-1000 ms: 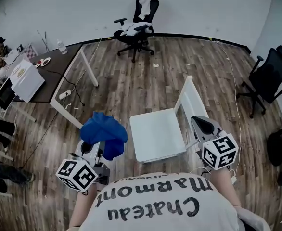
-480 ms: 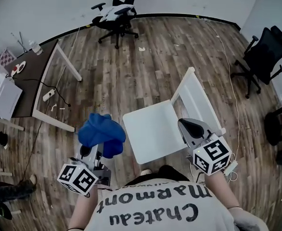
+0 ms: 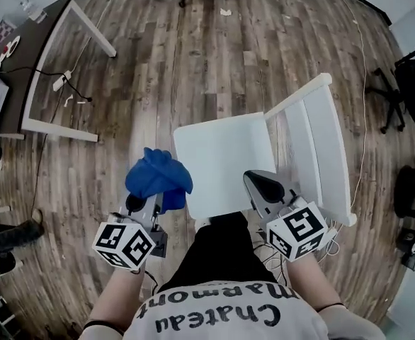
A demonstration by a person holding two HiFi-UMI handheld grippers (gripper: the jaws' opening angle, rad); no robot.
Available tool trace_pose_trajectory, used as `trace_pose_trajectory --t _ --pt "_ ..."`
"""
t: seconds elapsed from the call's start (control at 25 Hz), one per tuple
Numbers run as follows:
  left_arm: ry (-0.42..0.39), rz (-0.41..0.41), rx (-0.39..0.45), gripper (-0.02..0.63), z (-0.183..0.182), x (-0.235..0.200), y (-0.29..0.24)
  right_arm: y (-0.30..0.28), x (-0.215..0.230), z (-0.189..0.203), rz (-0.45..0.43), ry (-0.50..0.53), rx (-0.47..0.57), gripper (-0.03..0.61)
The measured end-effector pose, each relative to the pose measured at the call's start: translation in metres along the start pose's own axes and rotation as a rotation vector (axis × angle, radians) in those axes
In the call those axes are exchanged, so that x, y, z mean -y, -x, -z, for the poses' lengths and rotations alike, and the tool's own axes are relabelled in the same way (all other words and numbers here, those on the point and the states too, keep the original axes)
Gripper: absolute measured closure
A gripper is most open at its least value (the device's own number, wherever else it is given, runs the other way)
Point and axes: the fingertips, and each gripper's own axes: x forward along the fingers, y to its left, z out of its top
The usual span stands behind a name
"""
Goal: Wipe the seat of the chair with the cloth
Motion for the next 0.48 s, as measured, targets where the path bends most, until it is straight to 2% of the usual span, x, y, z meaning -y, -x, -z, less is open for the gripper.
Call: trace_pose_trajectory --t 0.12,0.36,0.48 --pt "0.023 -0.042 -0.015 0.548 0.033 -0.02 -0.037 -0.029 0.011 0.034 -0.056 0.004 -0.029 0.563" --pt "-0.015 -0.162 -0.068 0.546 0.099 -0.071 -0.127 -0.068 0.028 0.105 -0.15 -0.007 -0.079 0.563" --pt "-0.019 -0.23 -0.062 0.546 0.123 -0.106 -0.17 -0.085 0.035 0.146 -0.194 -0.023 -0.12 0.563"
